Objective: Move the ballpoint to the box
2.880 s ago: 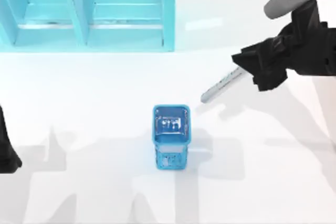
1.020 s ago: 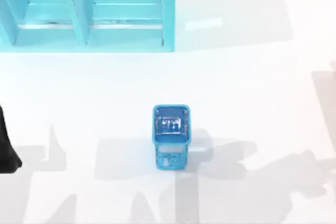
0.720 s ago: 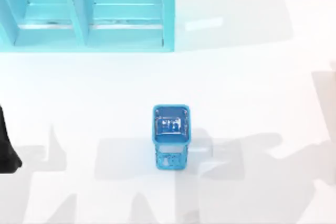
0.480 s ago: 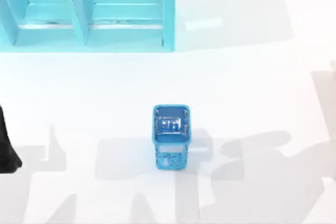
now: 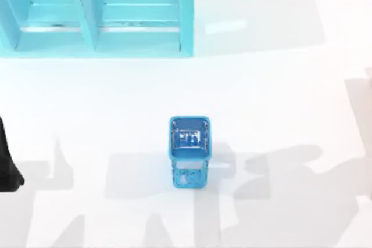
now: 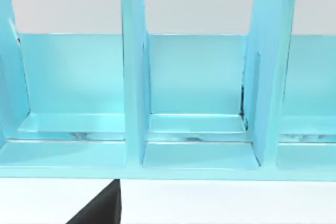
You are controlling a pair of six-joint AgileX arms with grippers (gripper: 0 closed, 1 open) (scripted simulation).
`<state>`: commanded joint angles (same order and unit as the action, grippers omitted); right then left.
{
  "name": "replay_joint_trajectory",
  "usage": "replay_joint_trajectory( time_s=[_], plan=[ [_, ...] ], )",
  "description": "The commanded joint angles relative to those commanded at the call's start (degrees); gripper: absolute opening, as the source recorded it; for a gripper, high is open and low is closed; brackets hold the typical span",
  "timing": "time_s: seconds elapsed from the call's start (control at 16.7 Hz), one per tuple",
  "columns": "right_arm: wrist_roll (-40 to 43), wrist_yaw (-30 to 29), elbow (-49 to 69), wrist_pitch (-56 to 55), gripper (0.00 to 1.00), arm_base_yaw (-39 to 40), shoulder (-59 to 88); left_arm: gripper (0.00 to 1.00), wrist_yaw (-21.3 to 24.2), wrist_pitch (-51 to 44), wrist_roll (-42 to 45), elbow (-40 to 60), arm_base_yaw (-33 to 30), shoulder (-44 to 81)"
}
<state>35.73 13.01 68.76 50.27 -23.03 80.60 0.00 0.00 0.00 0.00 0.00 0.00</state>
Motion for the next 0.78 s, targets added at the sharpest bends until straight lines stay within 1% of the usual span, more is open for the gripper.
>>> replay_joint_trajectory(
  time_s=[0.42, 0.48, 0.78],
  plan=[
    [0.00, 0.00, 0.00, 0.00, 0.98, 0.00, 0.00, 1.00, 0.00, 0.00, 0.00, 0.00, 0.00, 0.00],
    [0.00, 0.00, 0.00, 0.00, 1.00, 0.00, 0.00, 1.00, 0.00, 0.00, 0.00, 0.00, 0.00, 0.00],
    [0.00, 0.00, 0.00, 0.00, 1.00, 0.00, 0.00, 1.00, 0.00, 0.00, 0.00, 0.00, 0.00, 0.00]
  ],
)
